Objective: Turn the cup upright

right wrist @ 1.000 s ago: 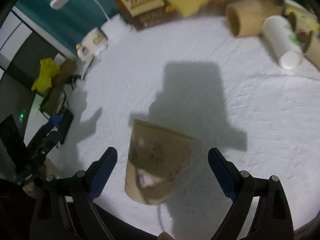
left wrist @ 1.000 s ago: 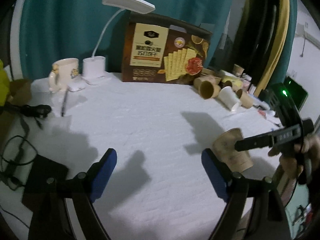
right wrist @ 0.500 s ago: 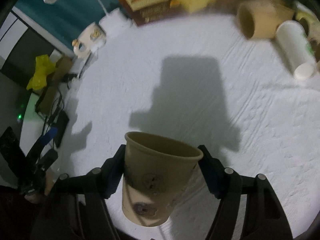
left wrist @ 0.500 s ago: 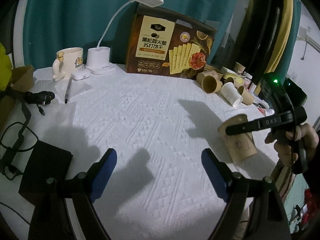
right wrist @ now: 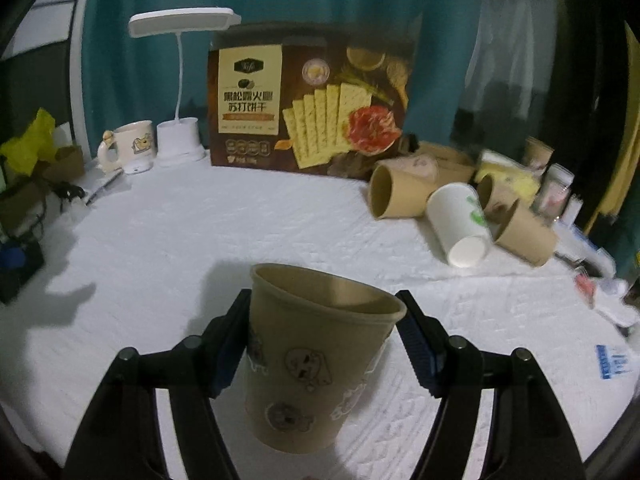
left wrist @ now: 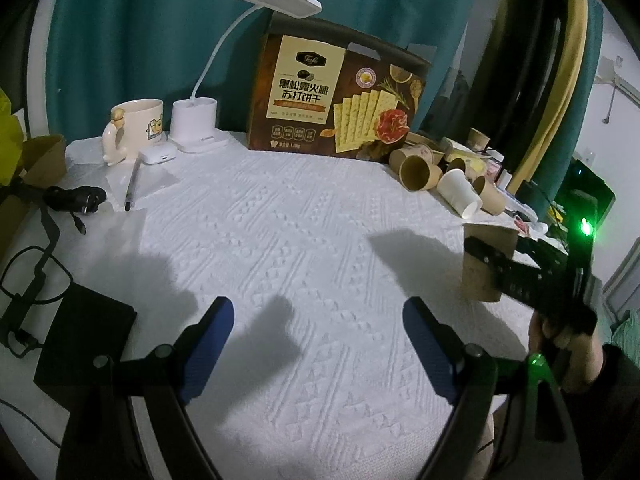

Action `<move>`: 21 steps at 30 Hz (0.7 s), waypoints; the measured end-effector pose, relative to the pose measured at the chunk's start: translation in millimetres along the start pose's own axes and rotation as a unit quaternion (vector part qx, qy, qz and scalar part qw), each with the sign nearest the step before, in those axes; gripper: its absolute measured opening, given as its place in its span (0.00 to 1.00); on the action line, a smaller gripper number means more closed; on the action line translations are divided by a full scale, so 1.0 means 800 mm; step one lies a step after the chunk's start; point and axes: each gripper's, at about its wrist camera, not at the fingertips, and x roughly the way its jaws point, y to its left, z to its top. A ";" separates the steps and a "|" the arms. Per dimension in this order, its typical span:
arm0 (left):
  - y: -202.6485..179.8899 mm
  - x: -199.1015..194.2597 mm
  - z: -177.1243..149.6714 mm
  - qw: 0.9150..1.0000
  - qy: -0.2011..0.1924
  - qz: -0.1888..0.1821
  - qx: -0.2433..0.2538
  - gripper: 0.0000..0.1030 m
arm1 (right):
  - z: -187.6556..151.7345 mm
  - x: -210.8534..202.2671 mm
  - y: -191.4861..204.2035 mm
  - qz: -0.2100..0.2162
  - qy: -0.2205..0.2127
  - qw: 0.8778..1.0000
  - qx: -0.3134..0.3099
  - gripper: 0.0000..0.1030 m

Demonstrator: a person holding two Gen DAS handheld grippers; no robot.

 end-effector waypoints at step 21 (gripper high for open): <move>-0.062 0.011 -0.006 0.996 0.004 0.017 0.093 0.84 | -0.078 -0.078 0.012 0.003 0.009 0.998 0.060 0.69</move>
